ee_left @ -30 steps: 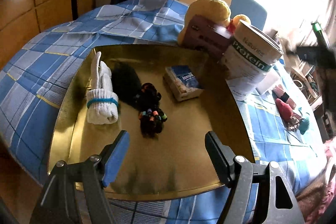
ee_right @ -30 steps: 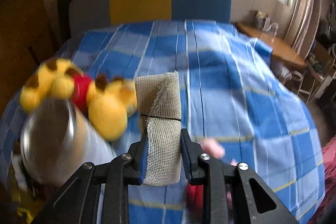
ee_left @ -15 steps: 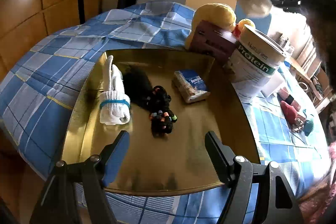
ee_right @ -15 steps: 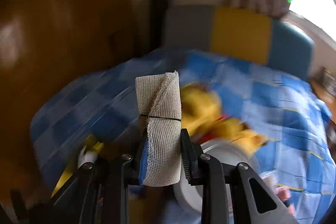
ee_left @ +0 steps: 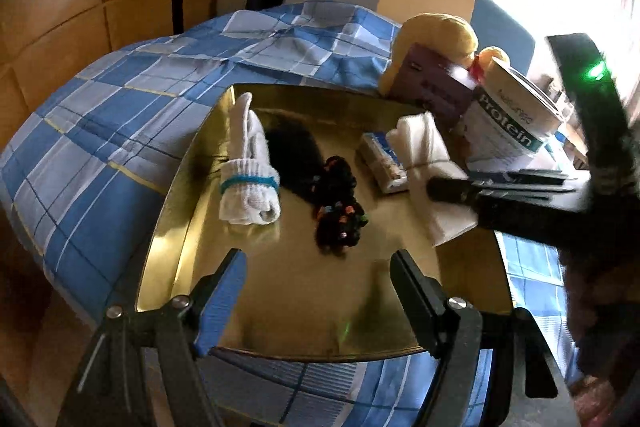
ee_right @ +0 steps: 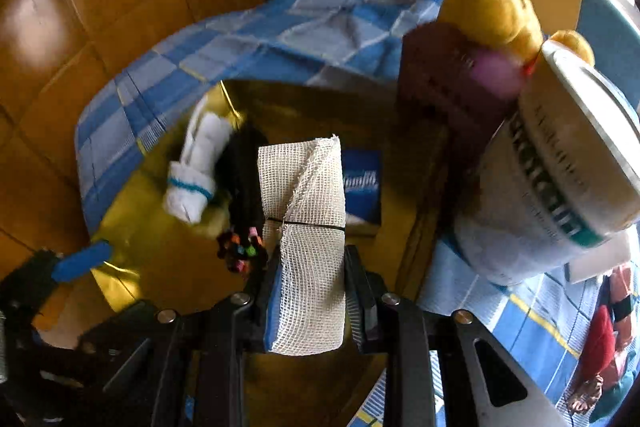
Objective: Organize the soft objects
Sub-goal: 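Carry the beige bandage roll into the gold tray and open the right tool, then move both tools away from the tray toward the items on the bed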
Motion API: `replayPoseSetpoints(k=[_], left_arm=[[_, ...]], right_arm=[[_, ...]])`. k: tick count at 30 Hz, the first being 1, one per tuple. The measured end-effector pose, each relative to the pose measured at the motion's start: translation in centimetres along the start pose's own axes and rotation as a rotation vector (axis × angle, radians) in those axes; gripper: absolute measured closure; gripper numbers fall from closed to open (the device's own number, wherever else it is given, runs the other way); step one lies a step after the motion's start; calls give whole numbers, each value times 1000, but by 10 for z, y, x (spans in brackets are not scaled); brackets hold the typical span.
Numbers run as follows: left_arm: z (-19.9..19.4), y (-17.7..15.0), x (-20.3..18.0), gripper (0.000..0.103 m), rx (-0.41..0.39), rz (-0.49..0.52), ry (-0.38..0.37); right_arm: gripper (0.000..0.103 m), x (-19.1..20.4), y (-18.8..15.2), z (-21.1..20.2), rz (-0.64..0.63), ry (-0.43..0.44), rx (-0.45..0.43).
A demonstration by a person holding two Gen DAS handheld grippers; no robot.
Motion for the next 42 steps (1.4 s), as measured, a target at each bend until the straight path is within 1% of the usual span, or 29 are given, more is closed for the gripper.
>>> replayPoseSetpoints(k=[1,3,4,6,11,15,19,22,27,32,36,42], left_arm=[[0,-1,1,28,3,-1,5],[0,-1,2,28,4,-2,14],[0,-1,2,28,4,-3,15],[0,-1,3,28,3,-2,20],[-1,0,2,28,-6,10,24],[-2,1,-1,28,-12,20,20],[-6,3,-7,28,-21,40,11],[-7,3,-13,28,-20,53,1],[-8,0,-22,28,-15,75,-9],[-10,-2,-35,28,-11,104,-26],[-11,-3,-46,28,-9,130,-44],[-14,-3,-66,28,-10,176,-72]], right_arm=[[76,-1,-2,6,-1,-6,10],[71,3,2,15,13,-9,9],[70,4,2,18,15,-7,7],[61,1,5,26,26,-14,8],[60,0,4,29,44,-24,-3],[60,-2,3,14,18,-41,-40],[60,-4,5,-13,-37,-73,-114],[60,-7,4,-26,-75,-96,-148],[60,-20,-5,-46,-64,-103,-170],[60,-45,-13,-69,-10,-124,-206],[60,-72,-16,-89,34,-163,-237],[60,-139,-28,-115,103,-288,-247]])
Point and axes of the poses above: each gripper's, at about its wrist camera, not at the fingertips, and z roughly the way its jaws point, x to its left, y to its top, the point moved 9 cm from there along z, roughly the way its jaws point, and after that the axes turned 14 degrees about -x, right-handed, at the moved point
